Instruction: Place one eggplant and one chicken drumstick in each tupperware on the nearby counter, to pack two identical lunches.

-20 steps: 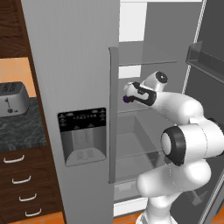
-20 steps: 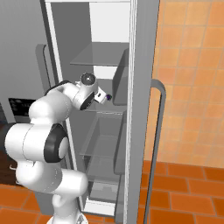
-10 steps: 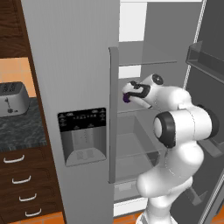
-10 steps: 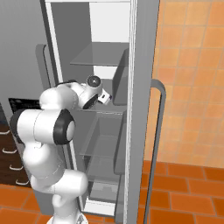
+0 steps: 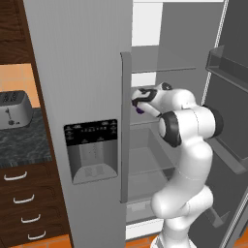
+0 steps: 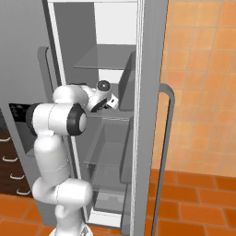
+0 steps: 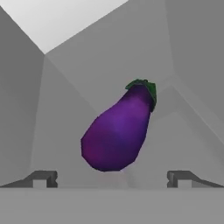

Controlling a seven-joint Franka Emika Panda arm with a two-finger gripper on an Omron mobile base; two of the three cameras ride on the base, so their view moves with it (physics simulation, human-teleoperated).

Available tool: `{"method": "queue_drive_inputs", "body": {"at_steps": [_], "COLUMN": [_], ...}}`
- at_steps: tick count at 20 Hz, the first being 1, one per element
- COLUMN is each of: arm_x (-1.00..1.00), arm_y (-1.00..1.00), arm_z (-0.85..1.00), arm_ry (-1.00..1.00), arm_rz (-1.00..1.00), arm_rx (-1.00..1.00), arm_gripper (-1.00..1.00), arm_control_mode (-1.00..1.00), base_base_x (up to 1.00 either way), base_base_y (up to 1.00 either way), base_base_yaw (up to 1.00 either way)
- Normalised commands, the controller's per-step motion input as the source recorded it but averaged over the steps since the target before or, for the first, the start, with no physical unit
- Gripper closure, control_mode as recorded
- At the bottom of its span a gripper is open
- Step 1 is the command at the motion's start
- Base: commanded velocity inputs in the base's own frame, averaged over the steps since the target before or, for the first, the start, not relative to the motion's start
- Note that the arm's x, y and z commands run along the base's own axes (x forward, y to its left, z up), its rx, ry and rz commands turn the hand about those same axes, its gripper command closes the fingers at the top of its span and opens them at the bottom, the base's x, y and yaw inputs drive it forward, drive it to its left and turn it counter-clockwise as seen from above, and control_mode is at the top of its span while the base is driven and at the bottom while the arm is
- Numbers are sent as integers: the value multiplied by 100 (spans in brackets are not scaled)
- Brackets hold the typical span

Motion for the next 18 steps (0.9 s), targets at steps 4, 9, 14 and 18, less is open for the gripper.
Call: {"method": "queue_drive_inputs", "body": {"at_steps": [4, 9, 14, 18], "arm_x": [72, 49, 31, -83], "arm_y": [-2, 0, 0, -2], "arm_z": [-32, -40, -42, -21], "arm_ry": [4, 4, 6, 1], "arm_rz": [0, 0, 0, -6], "arm_rx": [0, 0, -1, 0], "arm_gripper": [-100, -100, 100, 100], "arm_control_mode": [-100, -100, -100, -100], "base_base_x": [0, 0, 0, 0], "base_base_y": [0, 0, 0, 0], "base_base_yaw": [0, 0, 0, 0]}}
